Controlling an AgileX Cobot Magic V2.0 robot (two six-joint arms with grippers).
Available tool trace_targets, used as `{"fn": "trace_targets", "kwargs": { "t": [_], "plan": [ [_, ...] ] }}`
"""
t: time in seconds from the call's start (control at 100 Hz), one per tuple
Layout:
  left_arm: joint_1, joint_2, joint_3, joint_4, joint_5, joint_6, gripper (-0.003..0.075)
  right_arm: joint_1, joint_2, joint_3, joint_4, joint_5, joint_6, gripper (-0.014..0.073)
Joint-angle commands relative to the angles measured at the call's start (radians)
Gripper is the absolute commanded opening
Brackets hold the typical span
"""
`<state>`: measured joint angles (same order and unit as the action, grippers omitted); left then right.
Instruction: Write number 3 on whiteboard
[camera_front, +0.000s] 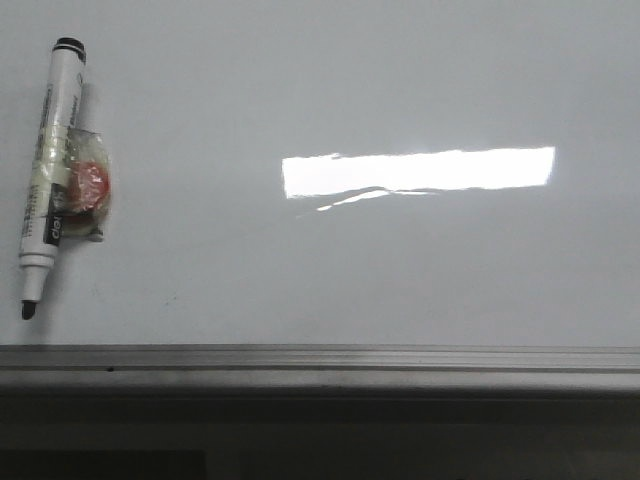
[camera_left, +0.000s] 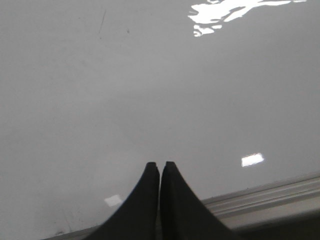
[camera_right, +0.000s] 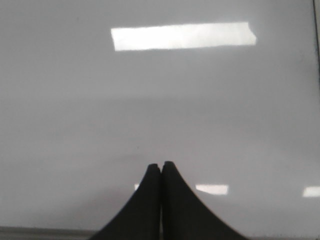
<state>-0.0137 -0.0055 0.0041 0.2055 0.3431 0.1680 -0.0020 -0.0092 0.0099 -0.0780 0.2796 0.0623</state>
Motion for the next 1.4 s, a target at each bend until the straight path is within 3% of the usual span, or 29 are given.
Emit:
{"fn": "trace_targets", "kwargs": {
  "t": [0.0,0.17,0.31,0.55,0.8,1.02,1.09,1.24,1.31,1.39],
  "plan": [
    [0.002,-0.025,0.034,-0.001,-0.117,-0.004,-0.0020,-0.006,-0.016,0.023,-0.020,-0.144,-0.002,-0.0054],
    [0.002,-0.025,0.034,-0.205,-0.336,-0.006,-0.0020,-0.006,-0.016,0.023,-0.014,-0.211,-0.002,-0.0054],
    [0.002,-0.025,0.034,-0.219,-0.436,-0.006,-0.0020,-0.006,-0.016,0.023,-0.014,-0.183,-0.002,-0.0054],
    [0.011,0.016,-0.025,-0.323,-0.292,-0.009,-0.0020,-0.006,0.045,0.002,0.176,-0.184,-0.002,-0.0054],
    [0.059,0.234,-0.235,-0.312,-0.148,-0.009,-0.0020,-0.006,0.306,-0.140,0.250,-0.076,-0.002,-0.0054],
    [0.057,0.358,-0.321,-0.361,-0.120,0.001,-0.0008,-0.006,0.479,-0.297,0.250,-0.048,-0.002,-0.0054],
    [0.042,0.389,-0.321,-0.361,-0.120,0.040,0.0097,-0.006,0.502,-0.315,0.250,-0.050,-0.002,-0.0054],
    [-0.003,0.426,-0.315,-0.416,-0.185,0.053,0.0468,-0.006,0.511,-0.317,0.250,-0.021,-0.002,-0.0054],
    [-0.016,0.441,-0.303,-0.499,-0.265,0.053,0.0519,-0.006,0.511,-0.317,0.250,0.004,-0.002,-0.0054],
    [-0.045,0.470,-0.303,-0.508,-0.271,0.079,0.0478,-0.006,0.511,-0.317,0.250,0.033,-0.002,-0.0054]
  ]
}}
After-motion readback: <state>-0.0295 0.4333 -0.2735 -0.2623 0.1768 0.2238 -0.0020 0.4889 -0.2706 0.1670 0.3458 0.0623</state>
